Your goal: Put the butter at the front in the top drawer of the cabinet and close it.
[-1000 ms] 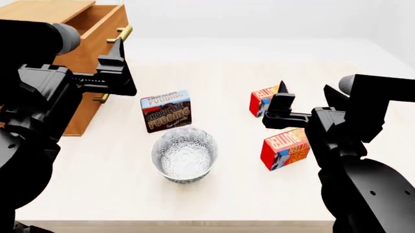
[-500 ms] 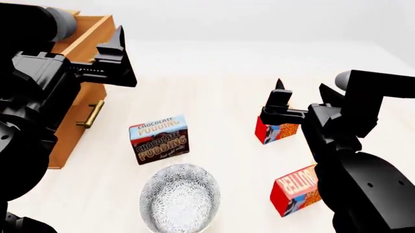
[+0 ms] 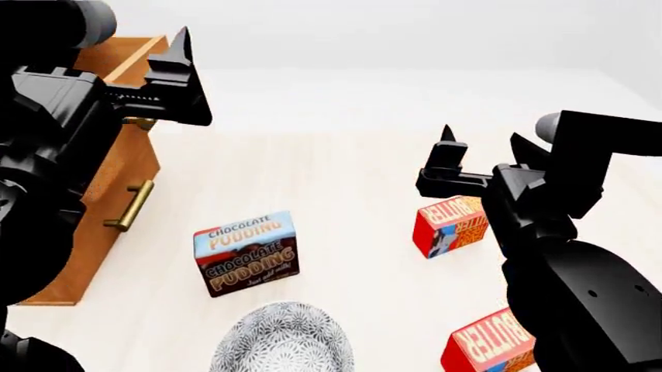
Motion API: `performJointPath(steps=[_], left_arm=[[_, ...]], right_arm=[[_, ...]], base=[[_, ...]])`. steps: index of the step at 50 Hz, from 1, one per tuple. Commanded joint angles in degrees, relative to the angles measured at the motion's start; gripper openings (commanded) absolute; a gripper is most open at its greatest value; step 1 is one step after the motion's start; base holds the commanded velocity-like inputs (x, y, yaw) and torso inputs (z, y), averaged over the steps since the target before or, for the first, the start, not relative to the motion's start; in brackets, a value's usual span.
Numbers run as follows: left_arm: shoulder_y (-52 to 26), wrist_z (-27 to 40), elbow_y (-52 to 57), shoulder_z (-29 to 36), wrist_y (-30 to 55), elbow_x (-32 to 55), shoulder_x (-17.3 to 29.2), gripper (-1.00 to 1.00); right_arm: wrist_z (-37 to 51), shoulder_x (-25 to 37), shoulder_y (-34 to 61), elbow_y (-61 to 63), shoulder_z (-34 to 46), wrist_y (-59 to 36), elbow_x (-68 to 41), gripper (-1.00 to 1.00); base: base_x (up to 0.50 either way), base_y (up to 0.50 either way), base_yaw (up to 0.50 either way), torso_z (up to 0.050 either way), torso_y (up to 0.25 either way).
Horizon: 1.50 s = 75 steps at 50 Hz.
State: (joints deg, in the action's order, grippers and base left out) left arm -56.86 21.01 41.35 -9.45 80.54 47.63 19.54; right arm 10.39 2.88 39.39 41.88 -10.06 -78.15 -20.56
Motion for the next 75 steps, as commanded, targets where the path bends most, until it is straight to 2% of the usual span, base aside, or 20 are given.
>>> performJointPath(steps=[1,5,11,16,18,22,26,38,47,51,57,75], left_arm=[[-7.7,0.5,-7.7,3.1,1.0,-1.9,1.8,1.0],[-13.1,-0.9,-16.2,5.2,-0.6,-4.1,2.6,1.0],[-24.6,-3.3,-34.2,10.4,3.5,-6.6,4.6,1.0],[-31.4,-7.4,-44.6,18.8,5.8,-8.4,8.1,1.0],[-33.5,-9.0,-48.0,19.9,9.0,-6.5,8.9,1.0],[-37.2,-5.4,-55.8,24.2,9.3,4.2,11.9,1.0],[-39.4,-7.5,-58.6,30.5,8.6,6.0,14.0,1.0],[-43.6,-14.1,-69.9,39.5,5.8,3.9,14.7,1.0],[-47.0,-25.7,-73.0,50.3,0.8,0.4,15.5,1.0],[-47.1,-28.7,-73.3,53.2,-1.0,-0.7,15.7,1.0],[-46.9,-31.7,-74.0,56.2,-3.4,-2.0,15.7,1.0],[-48.0,-35.5,-85.6,60.6,-7.8,-6.4,12.5,1.0]], right_arm=[[0.6,0.7,-1.0,-0.3,-0.8,0.4,-1.5,1.0],[0.6,0.9,-1.7,-0.2,-1.5,0.6,-2.0,1.0],[0.4,1.4,-3.0,-0.7,-2.0,1.5,-2.5,1.0],[0.0,1.4,-4.3,-1.9,-2.7,3.1,-3.0,1.0],[-0.2,1.5,-4.5,-2.4,-2.8,3.6,-3.2,1.0],[-0.3,1.5,-4.9,-3.1,-3.0,4.2,-3.6,1.0],[-0.5,1.6,-5.6,-3.4,-3.3,4.9,-4.0,1.0],[-0.6,1.9,-6.8,-5.3,-3.2,7.1,-4.7,1.0],[-0.6,2.0,-7.9,-6.4,-3.5,8.4,-5.4,1.0],[-0.5,2.1,-8.4,-6.6,-3.8,8.8,-5.7,1.0],[-0.4,2.3,-8.9,-7.0,-4.1,9.2,-6.2,1.0],[0.4,2.6,-9.6,-8.6,-3.6,10.7,-7.2,1.0]], base=[[0.0,0.0,0.0,0.0,0.0],[0.0,0.0,0.0,0.0,0.0],[0.0,0.0,0.0,0.0,0.0],[0.0,0.0,0.0,0.0,0.0],[0.0,0.0,0.0,0.0,0.0],[0.0,0.0,0.0,0.0,0.0],[0.0,0.0,0.0,0.0,0.0],[0.0,0.0,0.0,0.0,0.0],[0.0,0.0,0.0,0.0,0.0],[0.0,0.0,0.0,0.0,0.0],[0.0,0.0,0.0,0.0,0.0],[0.0,0.0,0.0,0.0,0.0]])
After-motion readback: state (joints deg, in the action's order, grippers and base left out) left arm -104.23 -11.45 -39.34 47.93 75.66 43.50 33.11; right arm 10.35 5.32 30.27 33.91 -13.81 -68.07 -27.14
